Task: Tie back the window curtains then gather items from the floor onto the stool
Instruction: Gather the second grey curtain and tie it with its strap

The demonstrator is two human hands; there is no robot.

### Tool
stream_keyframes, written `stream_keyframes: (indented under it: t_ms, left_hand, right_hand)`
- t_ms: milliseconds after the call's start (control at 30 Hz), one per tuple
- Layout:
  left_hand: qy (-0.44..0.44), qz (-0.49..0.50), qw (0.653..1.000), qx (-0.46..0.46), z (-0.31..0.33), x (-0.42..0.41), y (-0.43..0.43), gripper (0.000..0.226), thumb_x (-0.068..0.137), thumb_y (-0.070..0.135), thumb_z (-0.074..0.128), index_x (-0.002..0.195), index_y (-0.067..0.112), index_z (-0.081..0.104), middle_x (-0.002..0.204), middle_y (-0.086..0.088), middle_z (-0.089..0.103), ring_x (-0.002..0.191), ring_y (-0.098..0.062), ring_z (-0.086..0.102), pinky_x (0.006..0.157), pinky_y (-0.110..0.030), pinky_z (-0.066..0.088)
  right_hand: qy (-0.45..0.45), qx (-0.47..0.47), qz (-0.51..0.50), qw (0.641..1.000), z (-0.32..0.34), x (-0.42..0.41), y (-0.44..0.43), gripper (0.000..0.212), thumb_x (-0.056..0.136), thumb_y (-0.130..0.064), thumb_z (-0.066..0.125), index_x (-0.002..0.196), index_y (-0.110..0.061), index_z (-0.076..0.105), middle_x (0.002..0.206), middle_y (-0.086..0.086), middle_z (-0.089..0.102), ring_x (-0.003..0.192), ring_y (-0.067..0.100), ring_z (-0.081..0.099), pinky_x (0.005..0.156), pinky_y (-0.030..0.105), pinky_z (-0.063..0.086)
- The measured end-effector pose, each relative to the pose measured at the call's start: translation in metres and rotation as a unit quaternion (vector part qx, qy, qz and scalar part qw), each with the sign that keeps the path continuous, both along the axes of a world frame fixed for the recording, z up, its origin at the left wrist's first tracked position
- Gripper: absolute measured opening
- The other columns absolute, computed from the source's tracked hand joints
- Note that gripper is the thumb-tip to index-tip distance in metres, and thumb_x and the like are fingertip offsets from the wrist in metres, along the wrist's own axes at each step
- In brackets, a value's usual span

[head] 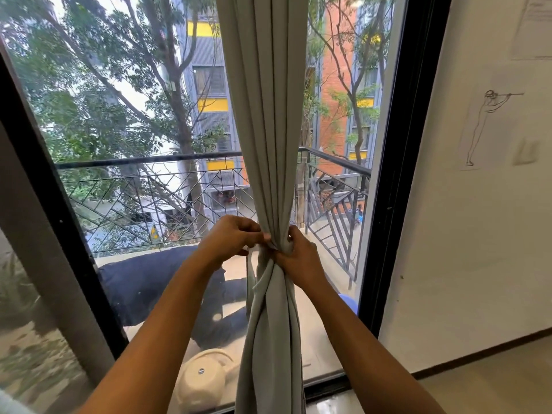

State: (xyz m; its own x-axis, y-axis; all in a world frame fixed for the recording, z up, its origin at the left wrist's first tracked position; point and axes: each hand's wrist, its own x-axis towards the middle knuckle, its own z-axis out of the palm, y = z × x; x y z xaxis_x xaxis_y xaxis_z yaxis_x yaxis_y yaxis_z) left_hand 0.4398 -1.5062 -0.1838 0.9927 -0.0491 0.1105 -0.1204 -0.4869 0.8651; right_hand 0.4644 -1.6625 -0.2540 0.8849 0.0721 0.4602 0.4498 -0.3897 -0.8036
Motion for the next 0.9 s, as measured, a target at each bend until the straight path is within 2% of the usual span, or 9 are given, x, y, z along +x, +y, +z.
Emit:
stream_keyframes:
  t_ms: [100, 167, 333, 400, 467, 600, 667, 800, 900]
  left_hand:
    - [-0.095, 0.047, 0.988, -0.11, -0.007, -0.004, 0.017, 0.007, 0.084, 0.018, 0.071, 0.09, 0.015, 0.072, 0.079, -0.003, 0.071, 0.065, -0.011, 0.059, 0.061, -0.023, 0.052]
    - [-0.144, 0.11, 0.975, -0.131, -0.021, 0.003, 0.025, 0.007, 0.085, 0.013, 0.07, 0.092, 0.015, 0.071, 0.081, -0.005, 0.07, 0.065, -0.012, 0.059, 0.063, -0.026, 0.051]
    - [-0.054, 0.069, 0.995, 0.042, -0.075, 0.043, 0.019, 0.059, 0.08, 0.011, 0.075, 0.134, 0.019, 0.05, 0.122, -0.002, 0.057, 0.111, -0.022, 0.055, 0.098, -0.041, 0.046]
    - [-0.033, 0.074, 0.991, 0.104, -0.092, 0.053, 0.01, 0.045, 0.084, 0.017, 0.071, 0.126, 0.018, 0.057, 0.121, -0.004, 0.061, 0.111, -0.023, 0.057, 0.092, -0.035, 0.046]
    - [-0.054, 0.117, 0.985, 0.117, -0.098, 0.054, 0.006, 0.017, 0.087, 0.02, 0.066, 0.103, 0.013, 0.068, 0.099, -0.004, 0.069, 0.098, -0.023, 0.062, 0.074, -0.027, 0.042]
    - [-0.138, 0.19, 0.966, 0.105, -0.085, 0.025, 0.009, 0.009, 0.089, 0.022, 0.063, 0.087, 0.016, 0.068, 0.077, -0.001, 0.067, 0.071, -0.015, 0.063, 0.061, -0.024, 0.045]
    - [-0.183, 0.183, 0.96, 0.105, -0.074, 0.001, 0.003, 0.01, 0.087, 0.025, 0.066, 0.082, 0.017, 0.068, 0.069, 0.003, 0.065, 0.061, -0.002, 0.056, 0.054, -0.017, 0.04]
    - [-0.197, 0.092, 0.967, 0.132, -0.058, -0.015, -0.018, 0.03, 0.079, 0.047, 0.057, 0.078, 0.019, 0.069, 0.07, 0.004, 0.071, 0.067, -0.011, 0.065, 0.064, -0.03, 0.052]
    - [-0.137, 0.058, 0.988, 0.041, -0.055, -0.004, -0.023, 0.016, 0.074, 0.04, 0.061, 0.076, 0.027, 0.07, 0.071, 0.008, 0.073, 0.072, -0.011, 0.069, 0.074, -0.04, 0.056]
  right_hand:
    - [-0.025, -0.018, -0.018, 0.999, 0.0, 0.0, -0.005, 0.044, 0.082, -0.021, 0.069, 0.122, -0.01, 0.053, 0.111, 0.008, 0.067, 0.097, 0.02, 0.062, 0.077, 0.017, 0.045]
    - [-0.033, -0.023, -0.03, 0.999, -0.002, 0.0, -0.004, 0.041, 0.083, -0.018, 0.067, 0.121, -0.009, 0.055, 0.109, 0.01, 0.068, 0.099, 0.024, 0.063, 0.077, 0.018, 0.044]
    - [-0.086, -0.025, -0.055, 0.994, -0.007, -0.003, 0.005, 0.028, 0.08, -0.014, 0.067, 0.107, -0.006, 0.063, 0.099, 0.011, 0.067, 0.09, 0.024, 0.064, 0.068, 0.003, 0.038]
    - [-0.093, -0.029, -0.058, 0.994, -0.006, -0.004, 0.008, 0.029, 0.081, -0.01, 0.067, 0.108, -0.003, 0.062, 0.103, 0.011, 0.059, 0.09, 0.021, 0.06, 0.067, -0.004, 0.035]
    - [-0.098, -0.046, -0.061, 0.992, -0.007, -0.005, 0.008, 0.029, 0.083, -0.01, 0.065, 0.11, -0.001, 0.06, 0.106, 0.011, 0.054, 0.089, 0.018, 0.057, 0.069, -0.004, 0.036]
    - [-0.151, -0.1, -0.16, 0.97, -0.018, -0.004, 0.007, 0.023, 0.084, -0.014, 0.061, 0.105, -0.004, 0.058, 0.101, 0.012, 0.055, 0.088, 0.029, 0.059, 0.065, 0.032, 0.052]
    - [-0.178, -0.132, -0.224, 0.949, -0.024, 0.001, 0.01, 0.025, 0.084, -0.024, 0.053, 0.101, -0.007, 0.057, 0.097, 0.01, 0.055, 0.086, 0.028, 0.056, 0.054, 0.034, 0.051]
    - [-0.198, -0.152, -0.244, 0.937, -0.03, -0.002, 0.019, 0.044, 0.083, -0.018, 0.061, 0.124, -0.008, 0.049, 0.112, 0.006, 0.046, 0.098, 0.021, 0.046, 0.062, 0.029, 0.053]
    - [-0.201, -0.084, -0.17, 0.961, -0.041, -0.016, 0.018, 0.056, 0.086, -0.018, 0.042, 0.142, -0.015, 0.033, 0.128, 0.009, 0.045, 0.114, 0.019, 0.044, 0.083, 0.021, 0.046]
